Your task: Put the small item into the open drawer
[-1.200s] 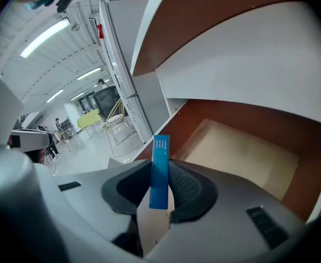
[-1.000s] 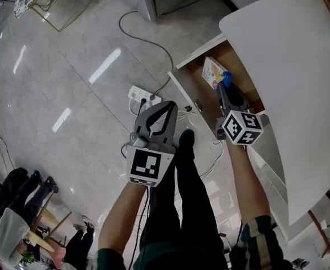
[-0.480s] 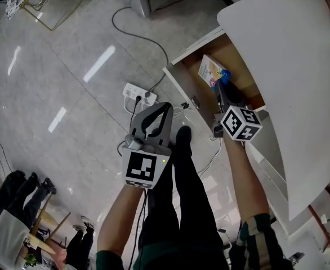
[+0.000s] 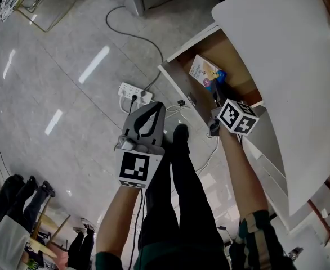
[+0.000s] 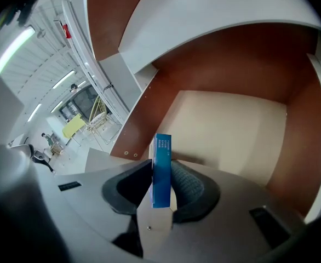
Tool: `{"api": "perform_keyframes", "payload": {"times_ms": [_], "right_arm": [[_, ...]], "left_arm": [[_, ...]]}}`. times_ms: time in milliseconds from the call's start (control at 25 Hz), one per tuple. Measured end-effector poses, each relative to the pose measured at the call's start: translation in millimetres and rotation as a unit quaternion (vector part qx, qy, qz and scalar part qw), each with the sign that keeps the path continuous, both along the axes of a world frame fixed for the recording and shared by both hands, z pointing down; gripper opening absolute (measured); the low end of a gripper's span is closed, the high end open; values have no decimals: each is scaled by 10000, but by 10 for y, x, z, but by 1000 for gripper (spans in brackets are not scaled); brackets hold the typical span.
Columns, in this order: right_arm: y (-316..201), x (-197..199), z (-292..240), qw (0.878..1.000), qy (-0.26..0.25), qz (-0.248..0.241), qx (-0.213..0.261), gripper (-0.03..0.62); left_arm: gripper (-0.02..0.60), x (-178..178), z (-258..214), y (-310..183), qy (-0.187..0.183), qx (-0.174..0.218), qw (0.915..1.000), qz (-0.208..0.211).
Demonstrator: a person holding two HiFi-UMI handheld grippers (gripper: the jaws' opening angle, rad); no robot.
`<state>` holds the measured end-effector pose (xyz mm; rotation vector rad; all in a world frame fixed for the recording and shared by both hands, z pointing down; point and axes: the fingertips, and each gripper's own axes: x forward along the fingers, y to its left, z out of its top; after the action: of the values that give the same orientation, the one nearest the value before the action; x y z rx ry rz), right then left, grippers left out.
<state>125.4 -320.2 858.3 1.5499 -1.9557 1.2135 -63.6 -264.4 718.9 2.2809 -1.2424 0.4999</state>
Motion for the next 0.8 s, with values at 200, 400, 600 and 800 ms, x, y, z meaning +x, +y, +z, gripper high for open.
{"api": "perform_keyframes", "payload": {"times_ms": [200, 400, 600, 800], "right_arm": [[40, 15, 103, 9997, 144, -53, -213, 117], [42, 18, 155, 9996, 104, -29, -271, 126], [55, 70, 195, 9983, 423, 21, -403, 163], [52, 104, 190, 9974, 589, 95, -394, 183]], "left_arm": [[15, 13, 17, 16, 17, -32, 10000, 25], [15, -1, 24, 29, 19, -57, 10000, 37], [15, 4, 15, 27, 23, -47, 10000, 31], [15, -22, 12, 33, 8, -40, 10000, 12]]}}
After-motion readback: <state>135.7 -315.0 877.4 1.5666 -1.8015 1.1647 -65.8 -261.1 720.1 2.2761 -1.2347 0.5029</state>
